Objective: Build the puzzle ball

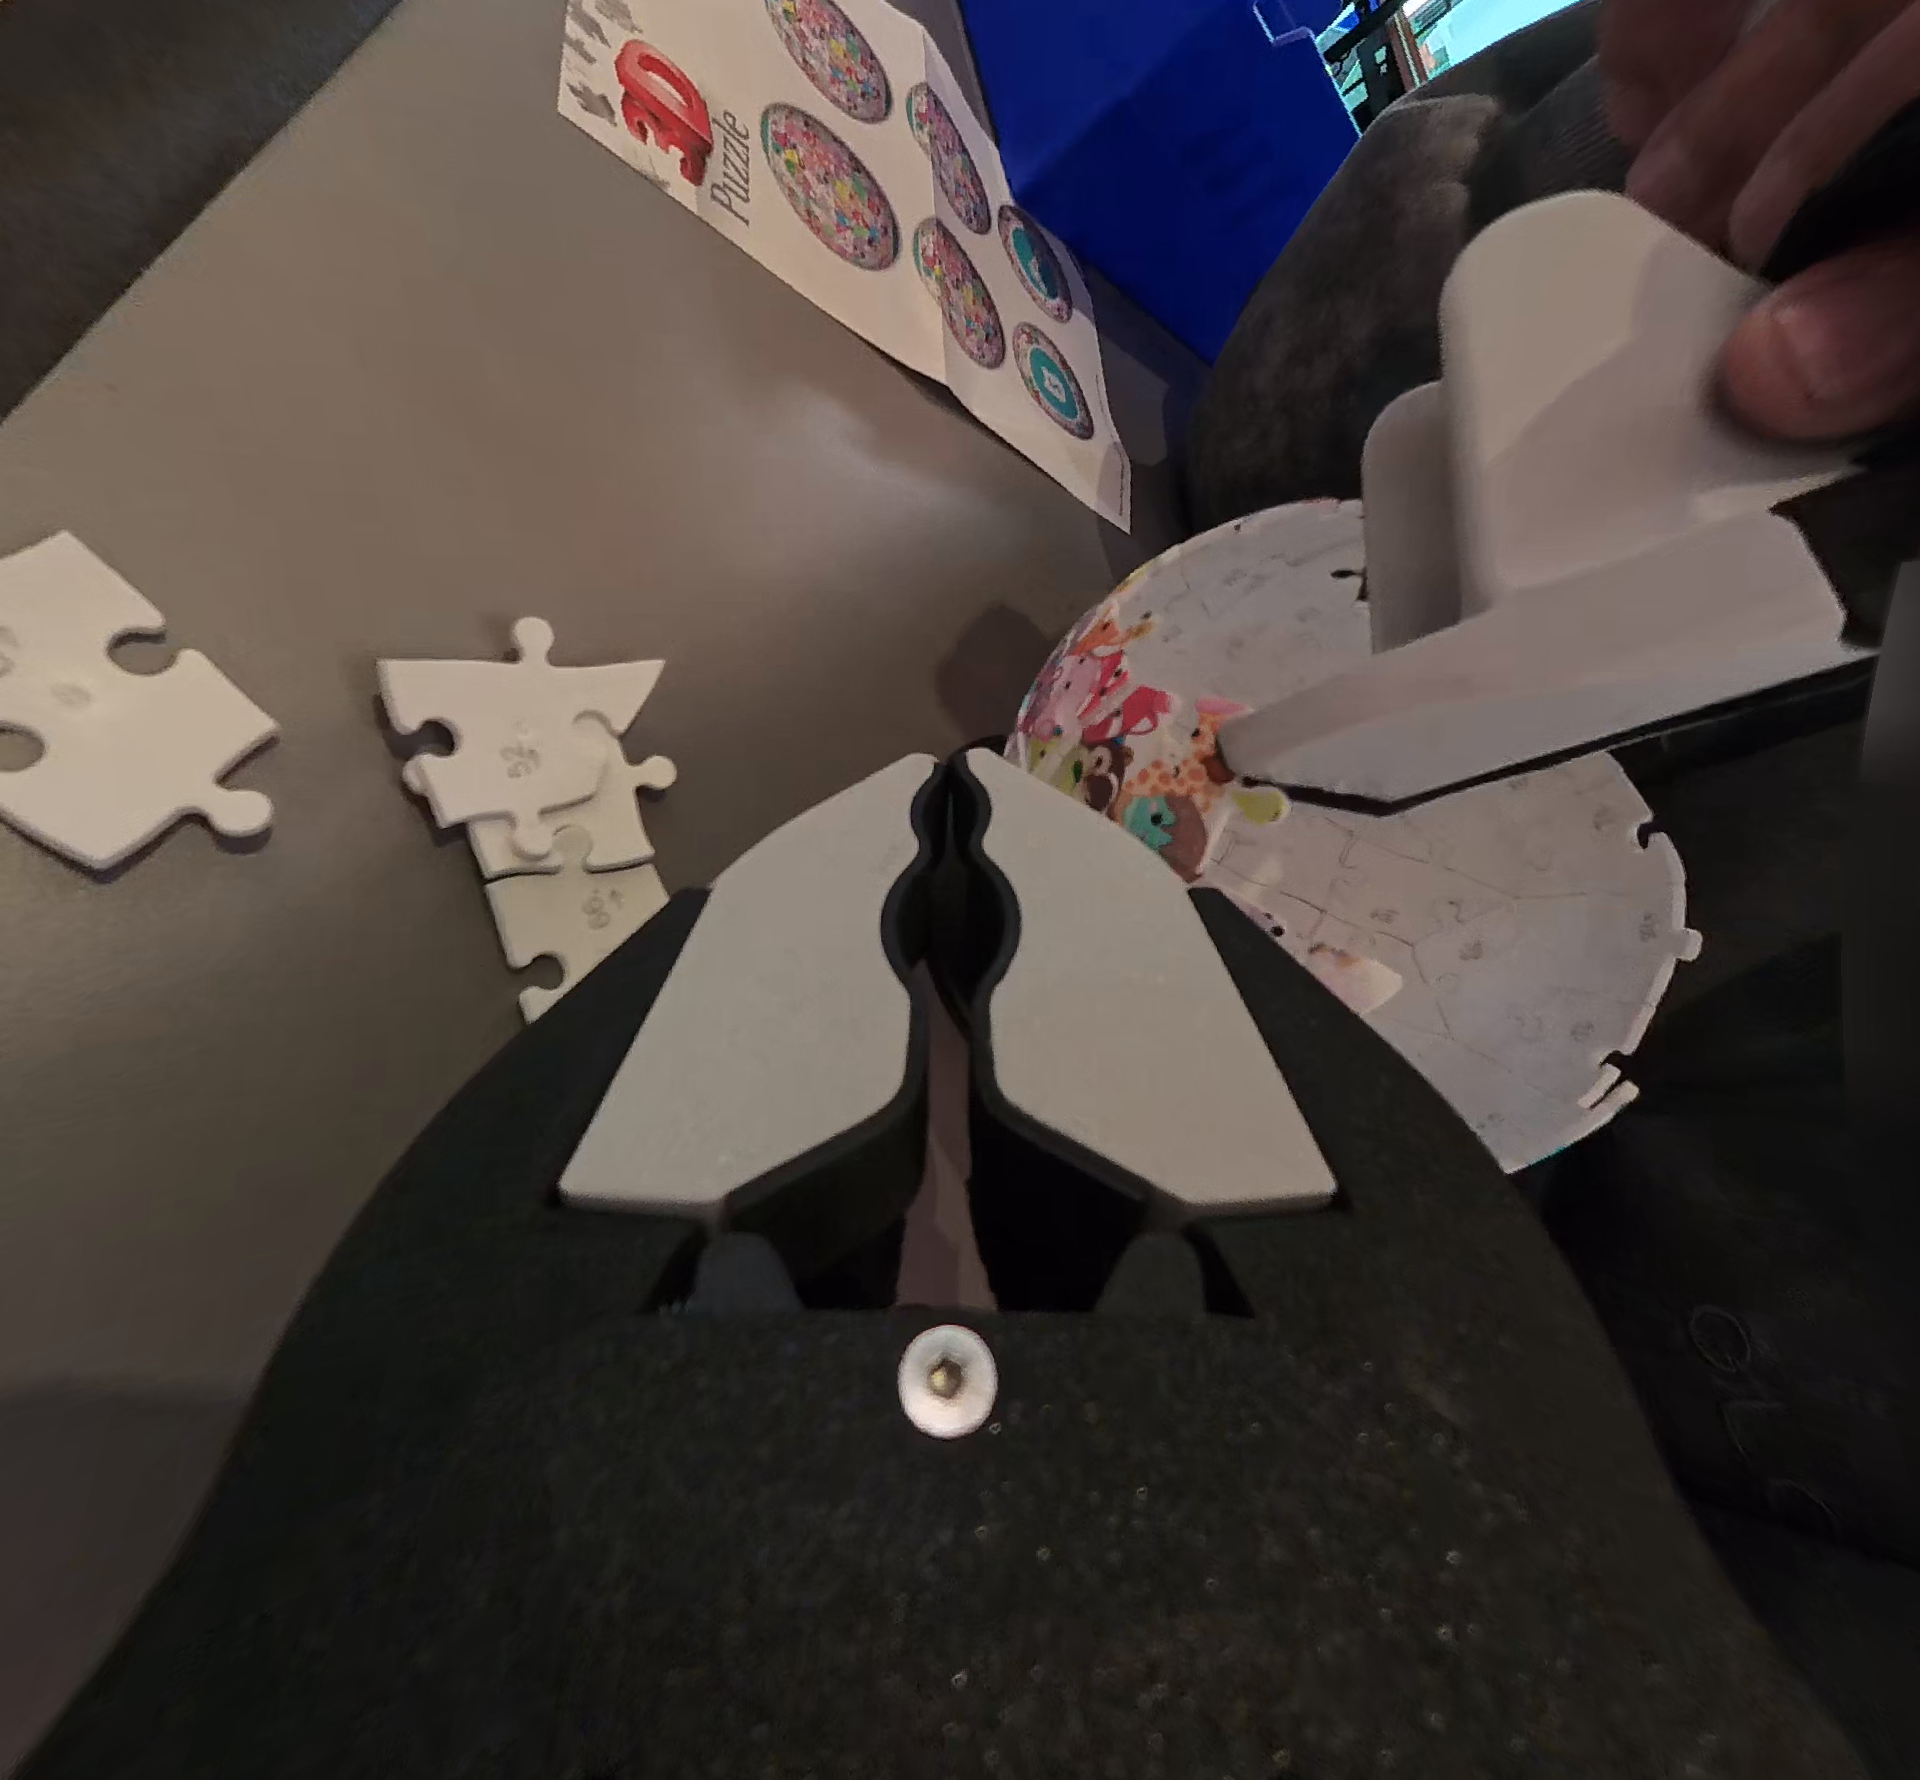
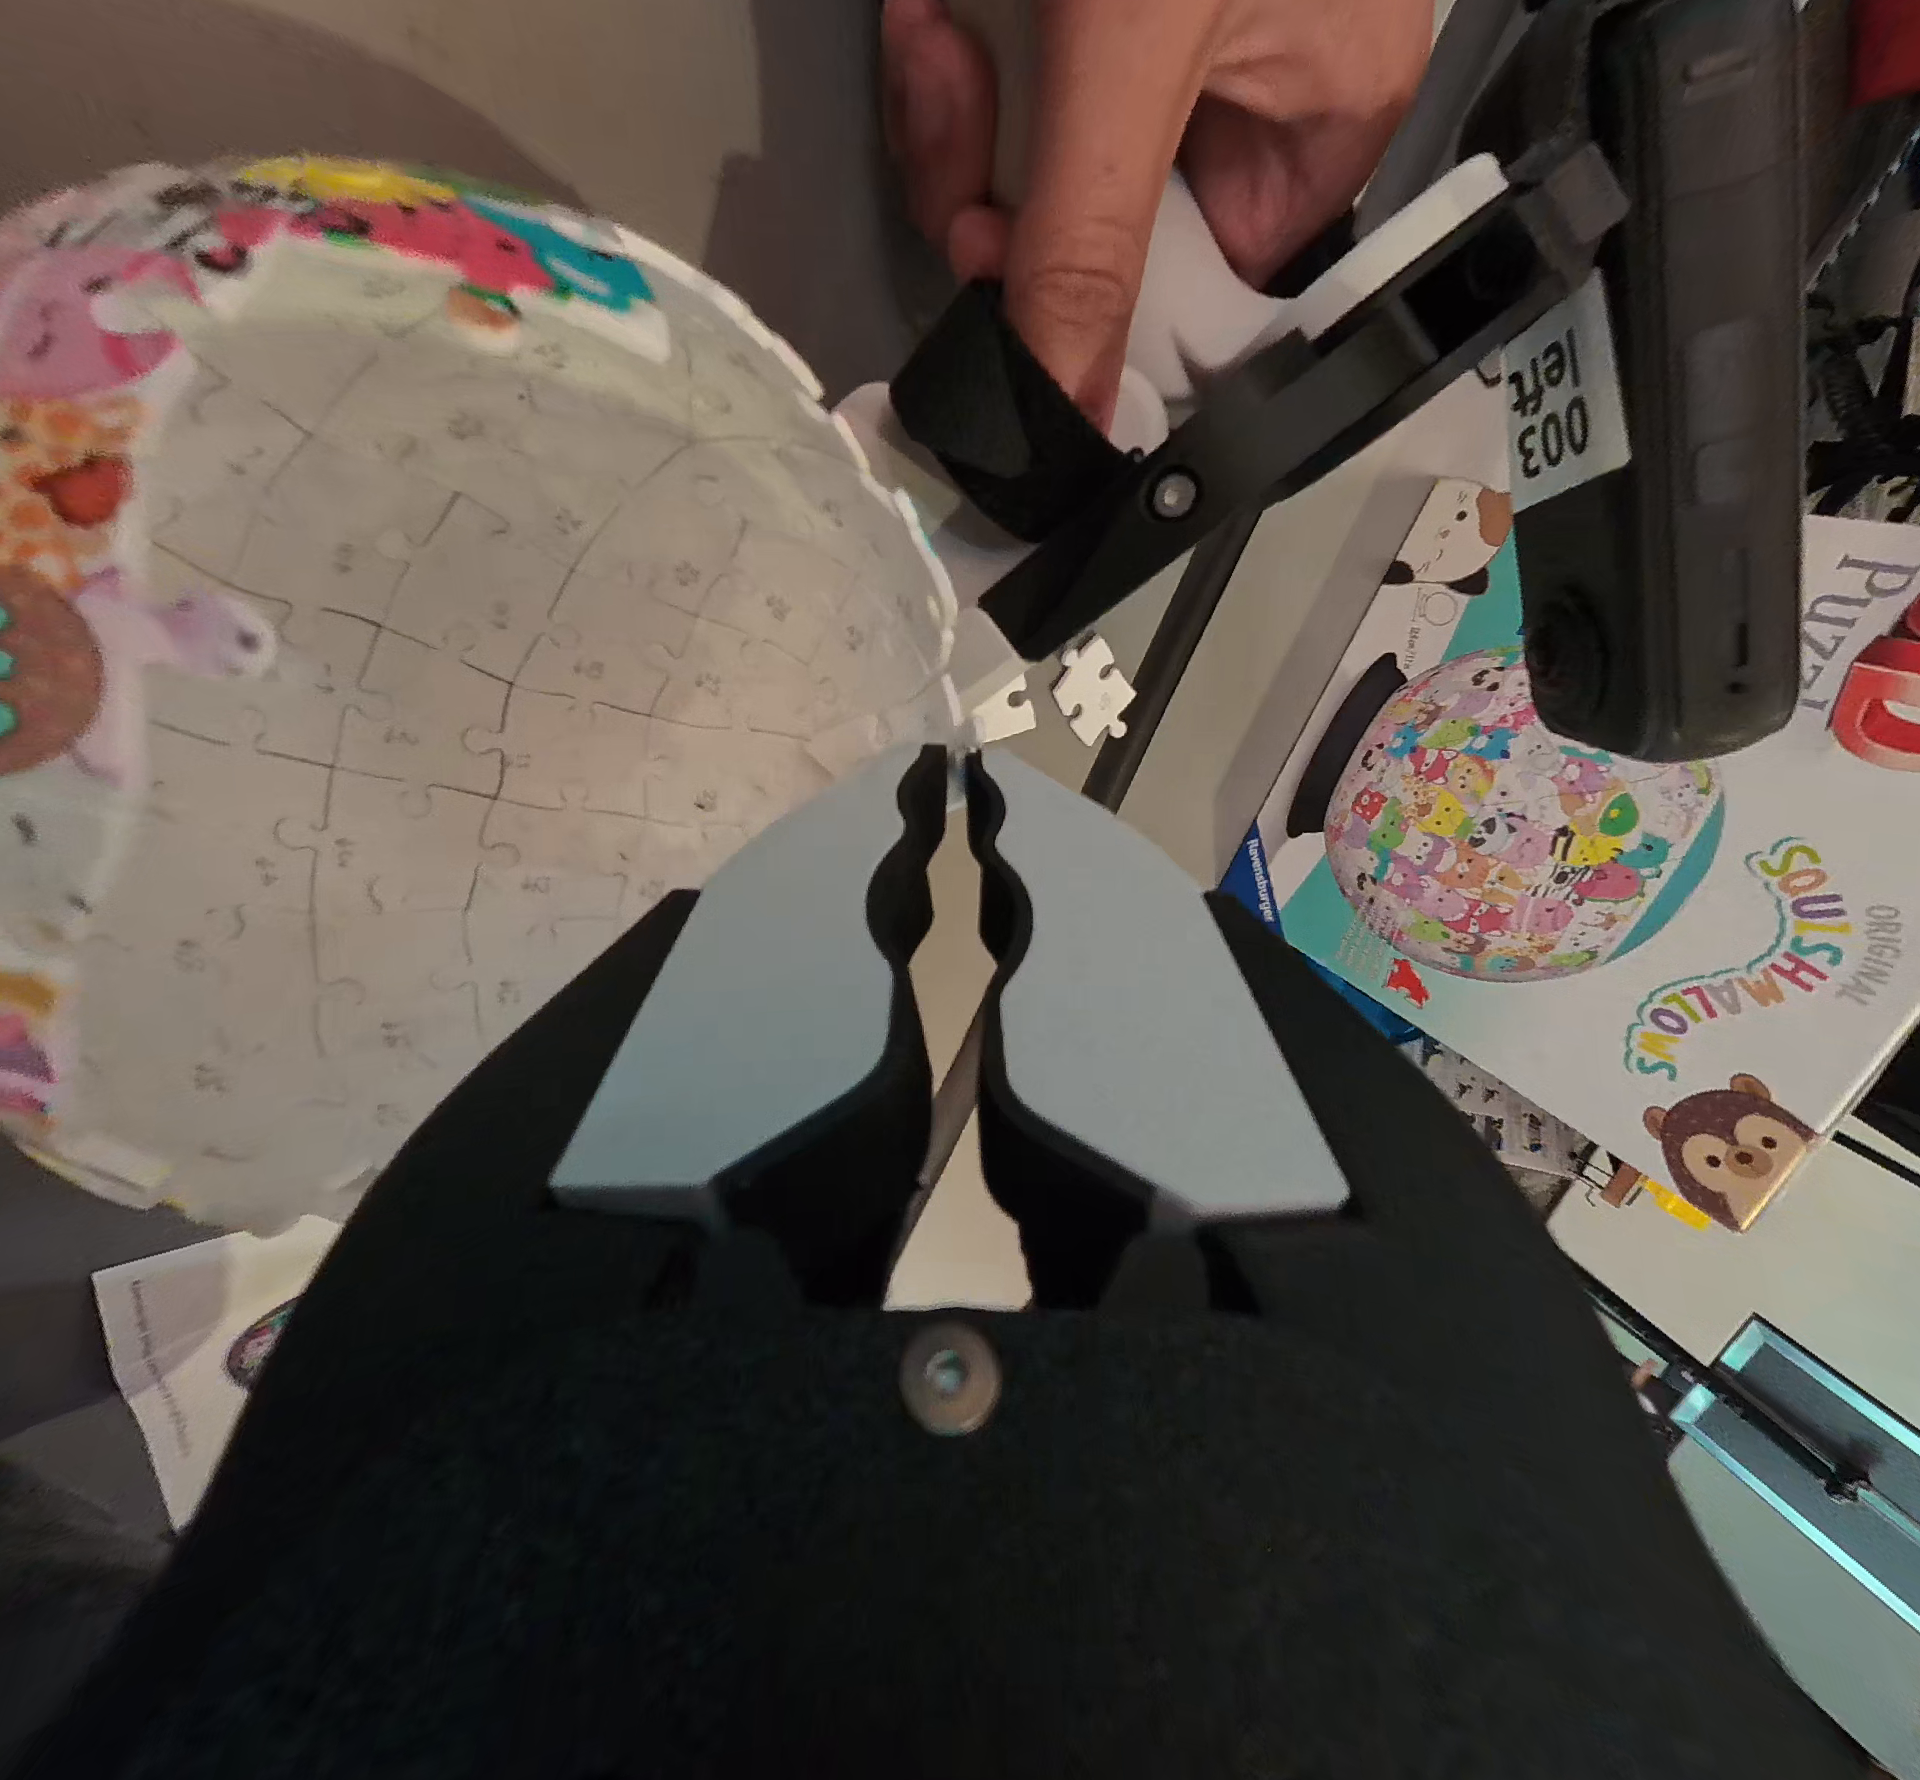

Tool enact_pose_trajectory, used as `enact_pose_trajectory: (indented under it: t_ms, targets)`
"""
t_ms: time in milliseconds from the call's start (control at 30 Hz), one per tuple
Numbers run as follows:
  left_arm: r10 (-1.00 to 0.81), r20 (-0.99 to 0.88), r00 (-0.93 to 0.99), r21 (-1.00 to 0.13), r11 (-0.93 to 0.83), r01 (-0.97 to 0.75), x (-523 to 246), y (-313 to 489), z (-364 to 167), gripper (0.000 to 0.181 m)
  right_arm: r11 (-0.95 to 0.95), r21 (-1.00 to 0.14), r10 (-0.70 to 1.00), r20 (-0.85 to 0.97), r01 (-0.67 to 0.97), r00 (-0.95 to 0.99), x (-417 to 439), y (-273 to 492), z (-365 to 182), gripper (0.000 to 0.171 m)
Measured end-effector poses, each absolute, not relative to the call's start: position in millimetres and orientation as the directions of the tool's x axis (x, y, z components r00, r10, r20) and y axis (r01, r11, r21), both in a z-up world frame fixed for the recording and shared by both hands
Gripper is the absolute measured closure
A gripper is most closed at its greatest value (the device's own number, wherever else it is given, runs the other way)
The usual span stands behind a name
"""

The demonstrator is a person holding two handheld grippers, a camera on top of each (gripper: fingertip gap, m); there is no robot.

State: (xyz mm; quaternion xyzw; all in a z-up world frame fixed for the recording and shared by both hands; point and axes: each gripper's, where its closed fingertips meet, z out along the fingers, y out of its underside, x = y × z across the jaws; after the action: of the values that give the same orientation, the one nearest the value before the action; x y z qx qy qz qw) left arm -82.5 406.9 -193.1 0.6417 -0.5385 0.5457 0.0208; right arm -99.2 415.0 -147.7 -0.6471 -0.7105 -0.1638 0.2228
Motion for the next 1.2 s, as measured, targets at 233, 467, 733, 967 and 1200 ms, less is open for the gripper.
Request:
enact_pose_trajectory:
  t_ms: [233, 467, 733, 967, 1200]
  targets:
    - [-0.659, 0.732, -0.172, -0.553, -0.429, -0.714, -82.9, 407.6, -193.6, 0.181, 0.171, -0.017, 0.803, 0.582, 0.985, -0.129, -103.4, 416.5, -147.1, 0.168]
    - [-0.660, 0.733, -0.163, -0.547, -0.430, -0.718, -84.3, 408.8, -194.9, 0.180, 0.279, 0.049, 0.723, 0.646, 0.959, -0.244, -106.9, 415.8, -148.4, 0.168]
    - [-0.661, 0.732, -0.165, -0.552, -0.434, -0.713, -87.6, 411.8, -192.0, 0.177, 0.252, 0.016, 0.748, 0.631, 0.968, -0.205, -105.1, 418.2, -150.8, 0.167]
    - [-0.665, 0.730, -0.160, -0.546, -0.425, -0.723, -87.6, 409.9, -195.2, 0.177, 0.232, 0.000, 0.767, 0.615, 0.973, -0.183, -103.6, 418.0, -152.7, 0.162]
    - [-0.665, 0.729, -0.164, -0.546, -0.420, -0.725, -87.2, 408.5, -195.3, 0.177, 0.220, -0.021, 0.780, 0.605, 0.975, -0.163, -104.0, 417.4, -152.4, 0.160]
